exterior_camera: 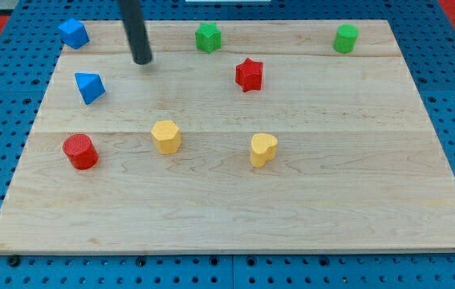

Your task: Point your arm at the bottom side of the yellow hexagon

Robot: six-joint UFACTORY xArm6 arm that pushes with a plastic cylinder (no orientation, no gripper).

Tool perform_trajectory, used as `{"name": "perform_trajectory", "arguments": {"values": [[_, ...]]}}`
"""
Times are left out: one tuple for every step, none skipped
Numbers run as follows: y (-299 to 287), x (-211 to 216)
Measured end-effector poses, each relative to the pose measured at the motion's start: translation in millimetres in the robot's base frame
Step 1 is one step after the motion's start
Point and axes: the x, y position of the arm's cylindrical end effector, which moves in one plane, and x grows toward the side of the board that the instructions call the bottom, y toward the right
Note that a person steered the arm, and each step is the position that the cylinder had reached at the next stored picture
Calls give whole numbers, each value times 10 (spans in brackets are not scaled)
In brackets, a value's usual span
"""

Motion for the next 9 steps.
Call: {"name": "perform_trajectory", "arguments": {"values": [[337, 376], [590, 826], [887, 1236], [1016, 1548], [1020, 1853], [829, 2059], [889, 2213], [1440, 2202], [1517, 2199]]}}
